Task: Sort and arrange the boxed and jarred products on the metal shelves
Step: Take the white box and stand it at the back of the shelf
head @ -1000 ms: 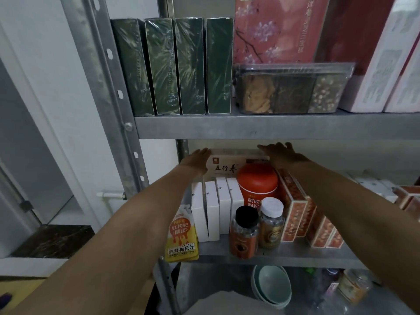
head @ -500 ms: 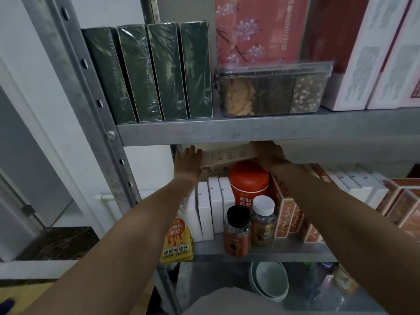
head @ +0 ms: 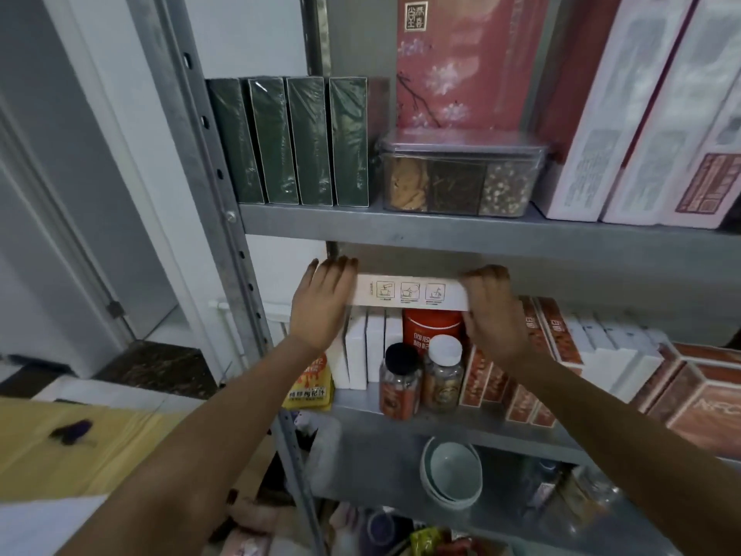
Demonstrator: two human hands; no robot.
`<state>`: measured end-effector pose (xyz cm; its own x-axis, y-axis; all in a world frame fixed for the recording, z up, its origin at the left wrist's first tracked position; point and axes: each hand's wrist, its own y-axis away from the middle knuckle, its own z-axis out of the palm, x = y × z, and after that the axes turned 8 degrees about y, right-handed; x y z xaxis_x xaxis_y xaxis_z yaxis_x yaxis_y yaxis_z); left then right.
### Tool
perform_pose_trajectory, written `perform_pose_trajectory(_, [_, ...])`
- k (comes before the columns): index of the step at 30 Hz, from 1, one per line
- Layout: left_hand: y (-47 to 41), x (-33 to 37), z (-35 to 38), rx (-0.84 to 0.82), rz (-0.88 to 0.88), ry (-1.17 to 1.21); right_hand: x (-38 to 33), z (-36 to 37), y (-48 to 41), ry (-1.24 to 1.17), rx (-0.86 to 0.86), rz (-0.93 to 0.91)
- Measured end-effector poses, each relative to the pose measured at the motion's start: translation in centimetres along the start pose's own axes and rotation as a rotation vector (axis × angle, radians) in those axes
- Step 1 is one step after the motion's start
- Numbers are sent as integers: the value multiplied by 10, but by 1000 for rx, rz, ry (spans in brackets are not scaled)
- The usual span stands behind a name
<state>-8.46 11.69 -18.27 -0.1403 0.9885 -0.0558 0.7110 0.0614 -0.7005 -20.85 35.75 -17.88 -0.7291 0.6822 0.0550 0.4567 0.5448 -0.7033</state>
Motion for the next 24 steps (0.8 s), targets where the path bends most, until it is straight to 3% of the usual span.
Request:
perform_pose_trajectory(4, [39,16,-25,6,-3,10,-4,-10,40,-55,105,-45])
perform_pose_trajectory(10, [76,47,-77,214,21,117,-23,-53,90,-168,419,-78])
perform_pose_trajectory(14, [109,60,-115,295,55,199,-33,-100,120,-175,484,-147])
perform_pose_trajectory(20, [165,79,-184,301,44,345,-54,-165,175,-224,375,-132])
perform_pose_trajectory(24, [189,78,-230,78,2,517,-55,-201,195,-519,24,39])
